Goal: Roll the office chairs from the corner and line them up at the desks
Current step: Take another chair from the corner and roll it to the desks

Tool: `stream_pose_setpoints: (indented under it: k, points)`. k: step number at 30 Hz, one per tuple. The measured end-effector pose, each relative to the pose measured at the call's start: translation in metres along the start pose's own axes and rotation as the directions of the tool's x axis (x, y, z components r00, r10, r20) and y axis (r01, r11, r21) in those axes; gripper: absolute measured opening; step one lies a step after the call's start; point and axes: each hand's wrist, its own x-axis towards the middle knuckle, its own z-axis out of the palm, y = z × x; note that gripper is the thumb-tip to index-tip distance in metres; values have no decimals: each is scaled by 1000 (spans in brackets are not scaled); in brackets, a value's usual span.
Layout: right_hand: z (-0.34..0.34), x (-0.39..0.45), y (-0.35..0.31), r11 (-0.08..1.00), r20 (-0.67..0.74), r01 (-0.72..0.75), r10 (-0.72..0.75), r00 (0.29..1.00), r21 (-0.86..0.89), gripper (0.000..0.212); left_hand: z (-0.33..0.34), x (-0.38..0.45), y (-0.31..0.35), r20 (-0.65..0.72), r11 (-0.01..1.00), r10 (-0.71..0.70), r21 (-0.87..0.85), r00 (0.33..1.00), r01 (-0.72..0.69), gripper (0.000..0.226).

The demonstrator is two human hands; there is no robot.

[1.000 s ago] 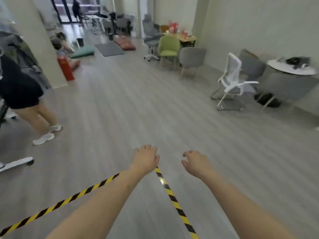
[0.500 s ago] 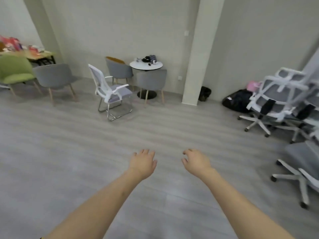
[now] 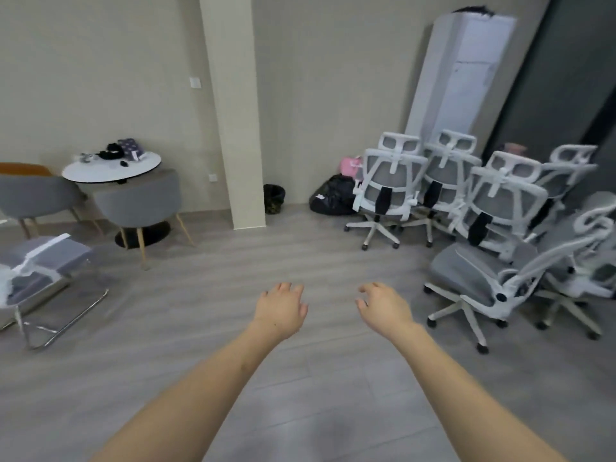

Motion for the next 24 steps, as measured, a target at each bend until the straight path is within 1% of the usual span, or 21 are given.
stream_pose_setpoints:
  k: [2, 4, 8, 14, 18, 21, 24]
  points:
    - [-4, 35, 8, 999, -25, -52, 51, 998, -11, 40, -10, 50, -6, -8, 999, 40, -3, 999, -40, 50]
    - [-2, 66, 16, 996, -19, -89, 88, 996, -29, 40, -17, 95, -9, -8, 998, 65, -9, 998, -65, 48]
    - [8, 137, 35, 988, -5, -150, 150, 989, -32, 39, -9, 182, -7, 12, 993, 120, 0, 993, -120, 50]
    - [15, 281, 91, 984, -26, -179, 178, 984, -22, 40, 14, 347, 20, 50, 974, 215, 59, 975, -218, 48]
    - [13, 384, 140, 983, -17, -180, 180, 984, -30, 39, 16, 464, 47, 42, 967, 240, 80, 970, -243, 46]
    - [2, 458, 173, 985, 15, -171, 171, 985, -38, 40, 12, 544, 63, 50, 972, 215, 91, 975, -219, 45]
    - [-11, 529, 201, 984, 12, -172, 173, 985, -49, 40, 12, 616, 74, 73, 972, 205, 101, 976, -212, 46]
